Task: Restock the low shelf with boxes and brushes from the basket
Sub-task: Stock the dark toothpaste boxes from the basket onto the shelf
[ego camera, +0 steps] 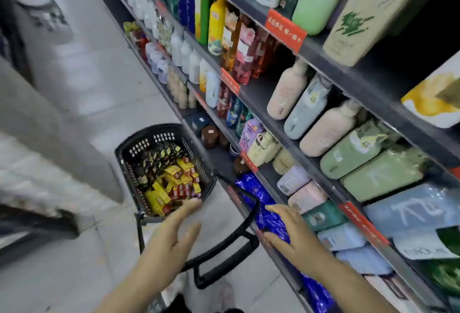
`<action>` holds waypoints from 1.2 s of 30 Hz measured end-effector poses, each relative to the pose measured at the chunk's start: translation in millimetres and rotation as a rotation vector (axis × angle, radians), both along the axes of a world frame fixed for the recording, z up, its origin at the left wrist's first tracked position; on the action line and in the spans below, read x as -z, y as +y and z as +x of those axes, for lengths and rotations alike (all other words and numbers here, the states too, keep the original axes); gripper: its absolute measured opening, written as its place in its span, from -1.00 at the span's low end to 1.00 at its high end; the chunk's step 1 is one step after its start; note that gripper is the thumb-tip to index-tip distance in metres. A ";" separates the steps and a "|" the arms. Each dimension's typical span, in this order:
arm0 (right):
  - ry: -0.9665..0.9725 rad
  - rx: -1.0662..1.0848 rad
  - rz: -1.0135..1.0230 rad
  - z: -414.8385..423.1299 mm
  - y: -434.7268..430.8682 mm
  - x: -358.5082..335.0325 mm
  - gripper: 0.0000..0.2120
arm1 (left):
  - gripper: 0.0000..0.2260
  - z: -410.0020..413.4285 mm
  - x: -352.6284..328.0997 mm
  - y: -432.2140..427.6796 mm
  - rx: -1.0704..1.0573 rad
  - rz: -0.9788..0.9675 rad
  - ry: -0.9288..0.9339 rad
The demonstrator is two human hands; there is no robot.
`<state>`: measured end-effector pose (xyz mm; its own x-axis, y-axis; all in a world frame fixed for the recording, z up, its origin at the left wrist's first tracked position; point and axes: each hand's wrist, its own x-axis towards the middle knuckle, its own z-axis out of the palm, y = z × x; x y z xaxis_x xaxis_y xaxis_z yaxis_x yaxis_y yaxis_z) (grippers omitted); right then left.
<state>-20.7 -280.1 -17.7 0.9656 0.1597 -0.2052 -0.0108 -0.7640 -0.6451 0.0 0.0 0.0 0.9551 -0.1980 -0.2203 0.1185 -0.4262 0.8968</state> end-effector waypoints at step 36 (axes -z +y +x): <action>0.166 -0.837 -0.334 233.0 98.2 103.1 -0.73 | -0.75 130.5 139.5 -3.2 0.289 0.657 -0.011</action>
